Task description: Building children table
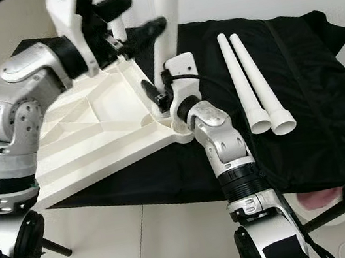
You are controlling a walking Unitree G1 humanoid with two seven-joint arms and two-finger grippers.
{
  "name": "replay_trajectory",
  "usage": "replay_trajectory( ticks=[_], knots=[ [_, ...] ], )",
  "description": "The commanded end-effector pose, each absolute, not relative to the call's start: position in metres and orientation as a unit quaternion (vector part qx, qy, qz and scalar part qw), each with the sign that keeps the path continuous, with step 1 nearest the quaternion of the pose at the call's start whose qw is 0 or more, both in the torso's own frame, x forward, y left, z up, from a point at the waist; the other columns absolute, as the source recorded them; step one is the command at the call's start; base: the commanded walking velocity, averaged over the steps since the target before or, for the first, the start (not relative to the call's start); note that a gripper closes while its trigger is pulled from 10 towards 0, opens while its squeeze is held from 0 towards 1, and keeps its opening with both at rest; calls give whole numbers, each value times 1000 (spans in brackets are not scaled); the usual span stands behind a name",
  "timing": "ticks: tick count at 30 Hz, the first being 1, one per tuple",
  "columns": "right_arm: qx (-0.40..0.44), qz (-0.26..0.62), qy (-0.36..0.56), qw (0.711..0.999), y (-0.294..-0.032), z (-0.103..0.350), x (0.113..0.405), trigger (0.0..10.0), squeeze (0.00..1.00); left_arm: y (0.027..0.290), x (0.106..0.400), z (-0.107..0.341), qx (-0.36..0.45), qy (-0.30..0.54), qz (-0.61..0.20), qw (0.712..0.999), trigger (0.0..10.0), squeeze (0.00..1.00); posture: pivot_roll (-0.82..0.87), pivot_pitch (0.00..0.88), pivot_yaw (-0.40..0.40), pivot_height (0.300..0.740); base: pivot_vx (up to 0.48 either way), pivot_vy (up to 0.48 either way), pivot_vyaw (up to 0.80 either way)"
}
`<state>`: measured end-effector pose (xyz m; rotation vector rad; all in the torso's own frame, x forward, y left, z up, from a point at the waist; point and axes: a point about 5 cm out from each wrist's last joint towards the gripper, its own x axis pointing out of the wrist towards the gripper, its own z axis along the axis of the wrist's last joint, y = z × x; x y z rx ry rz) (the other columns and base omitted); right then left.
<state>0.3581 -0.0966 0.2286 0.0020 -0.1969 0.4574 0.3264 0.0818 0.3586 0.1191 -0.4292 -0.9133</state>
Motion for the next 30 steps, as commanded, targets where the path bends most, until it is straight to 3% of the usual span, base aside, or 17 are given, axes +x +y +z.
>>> replay_trajectory(
  ticks=[1, 9, 14, 20, 23, 30],
  knots=[
    [8, 221, -94, 971, -97, 225, 358, 10000, 0, 88, 332, 360, 51, -207, -397, 893, 10000, 0, -87, 40, 44, 740, 0, 0, 0],
    [-1, 197, -104, 975, -101, 224, 357, 10000, 0, 121, 349, 340, 65, -183, -286, 938, 10000, 0, -89, 40, 41, 740, 0, 0, 0],
    [-7, 183, -104, 977, -107, 220, 354, 10000, 0, 141, 351, 304, 44, -140, -229, 962, 10000, 0, -85, 49, 40, 740, 0, 0, 0],
    [-5, 176, -103, 979, -108, 217, 354, 10000, 0, 150, 351, 279, 26, -111, -198, 974, 10000, 0, -85, 57, 46, 740, 0, 0, 0],
    [-8, 165, -107, 980, -109, 216, 354, 10000, 0, 159, 350, 240, 34, -59, -169, 983, 10000, 0, -92, 62, 51, 740, 0, 0, 0],
    [-12, 160, -107, 981, -110, 214, 355, 10000, 0, 162, 344, 198, 28, -11, -168, 985, 10000, 0, -105, 70, 47, 740, 0, 0, 0]
  ],
)
